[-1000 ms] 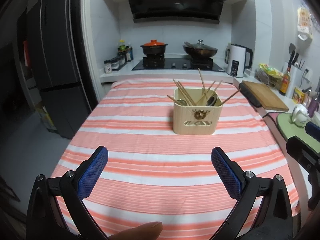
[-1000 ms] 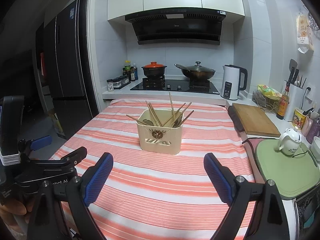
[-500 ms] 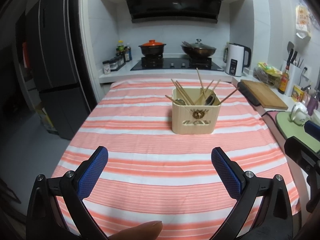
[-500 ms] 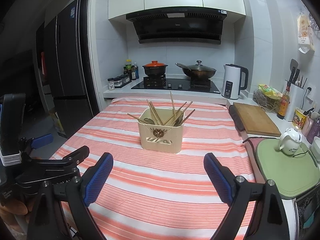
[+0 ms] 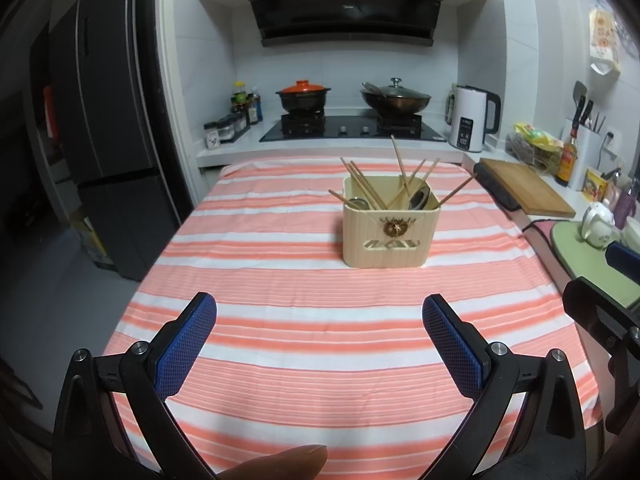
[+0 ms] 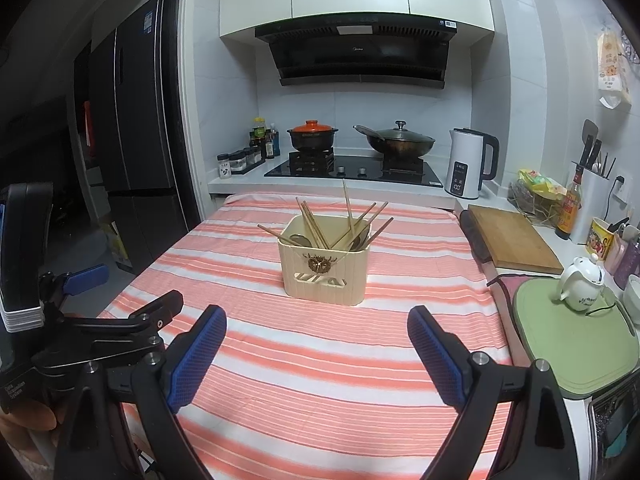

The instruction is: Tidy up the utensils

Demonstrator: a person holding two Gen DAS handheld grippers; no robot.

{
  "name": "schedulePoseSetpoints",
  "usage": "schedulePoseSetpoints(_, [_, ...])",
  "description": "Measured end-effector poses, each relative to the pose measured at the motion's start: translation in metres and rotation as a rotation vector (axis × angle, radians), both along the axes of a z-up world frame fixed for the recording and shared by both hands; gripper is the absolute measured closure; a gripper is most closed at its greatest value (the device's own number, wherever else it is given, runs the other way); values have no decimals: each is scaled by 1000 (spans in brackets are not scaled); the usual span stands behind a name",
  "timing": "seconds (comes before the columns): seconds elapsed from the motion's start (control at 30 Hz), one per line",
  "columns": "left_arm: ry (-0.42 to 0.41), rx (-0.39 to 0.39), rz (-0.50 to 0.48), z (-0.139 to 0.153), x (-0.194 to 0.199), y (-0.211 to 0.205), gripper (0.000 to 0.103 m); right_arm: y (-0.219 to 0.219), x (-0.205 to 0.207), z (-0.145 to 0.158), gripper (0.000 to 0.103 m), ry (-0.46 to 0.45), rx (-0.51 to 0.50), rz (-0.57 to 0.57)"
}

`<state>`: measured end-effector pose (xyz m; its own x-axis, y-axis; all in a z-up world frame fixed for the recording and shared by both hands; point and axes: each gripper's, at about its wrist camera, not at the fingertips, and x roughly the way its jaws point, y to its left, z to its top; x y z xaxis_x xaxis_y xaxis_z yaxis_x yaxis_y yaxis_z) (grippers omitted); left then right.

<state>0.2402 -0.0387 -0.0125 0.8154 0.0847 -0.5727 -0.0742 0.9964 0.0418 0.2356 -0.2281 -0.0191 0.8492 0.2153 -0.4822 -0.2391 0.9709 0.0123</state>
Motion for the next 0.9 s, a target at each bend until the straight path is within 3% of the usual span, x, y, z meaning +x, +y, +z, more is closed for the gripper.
schedulePoseSetpoints(0.9, [-2,0,-9,2,-2,-7,0,-2,-1,0,9,-4,-5,-5])
